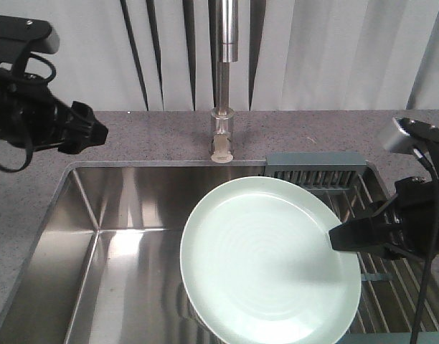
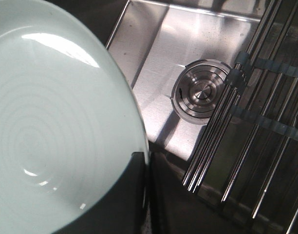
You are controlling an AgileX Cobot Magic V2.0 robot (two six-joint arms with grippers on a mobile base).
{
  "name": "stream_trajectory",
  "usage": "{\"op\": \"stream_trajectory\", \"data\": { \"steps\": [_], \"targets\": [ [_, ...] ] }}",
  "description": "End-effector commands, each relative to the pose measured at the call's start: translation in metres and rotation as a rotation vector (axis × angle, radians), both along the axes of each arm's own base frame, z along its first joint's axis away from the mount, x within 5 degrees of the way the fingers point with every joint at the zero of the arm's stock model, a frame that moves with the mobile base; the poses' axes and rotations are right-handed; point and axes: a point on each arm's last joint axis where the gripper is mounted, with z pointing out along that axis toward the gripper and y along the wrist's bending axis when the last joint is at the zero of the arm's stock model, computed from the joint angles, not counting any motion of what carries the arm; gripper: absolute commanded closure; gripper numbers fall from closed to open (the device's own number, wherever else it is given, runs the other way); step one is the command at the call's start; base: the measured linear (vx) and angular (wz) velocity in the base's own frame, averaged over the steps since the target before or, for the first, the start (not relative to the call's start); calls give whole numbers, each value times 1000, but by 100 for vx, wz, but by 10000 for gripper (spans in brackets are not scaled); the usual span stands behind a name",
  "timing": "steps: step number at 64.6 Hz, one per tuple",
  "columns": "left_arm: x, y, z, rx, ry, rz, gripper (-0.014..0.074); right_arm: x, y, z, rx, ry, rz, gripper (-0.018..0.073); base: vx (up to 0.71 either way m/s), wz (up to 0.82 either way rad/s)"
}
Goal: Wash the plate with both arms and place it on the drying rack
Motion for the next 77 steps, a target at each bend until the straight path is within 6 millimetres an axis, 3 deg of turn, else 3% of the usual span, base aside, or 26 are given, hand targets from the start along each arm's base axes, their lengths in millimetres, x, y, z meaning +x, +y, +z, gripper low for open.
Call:
{"op": "stream_trajectory", "data": {
  "steps": [1,27,57,77],
  "targets": [
    [-21,7,18,-57,-136,38,131,-1,2,14,49,-55,-12,561,0,0],
    [-83,41,-9,-26,-146,239,131,-1,2,14,49,-55,-12,561,0,0],
    [-162,66,-23,-72,-260,257,131,-1,2,14,49,-55,-12,561,0,0],
    [-186,72,-23,-97,-336,253,131,-1,2,14,49,-55,-12,561,0,0]
  ]
}}
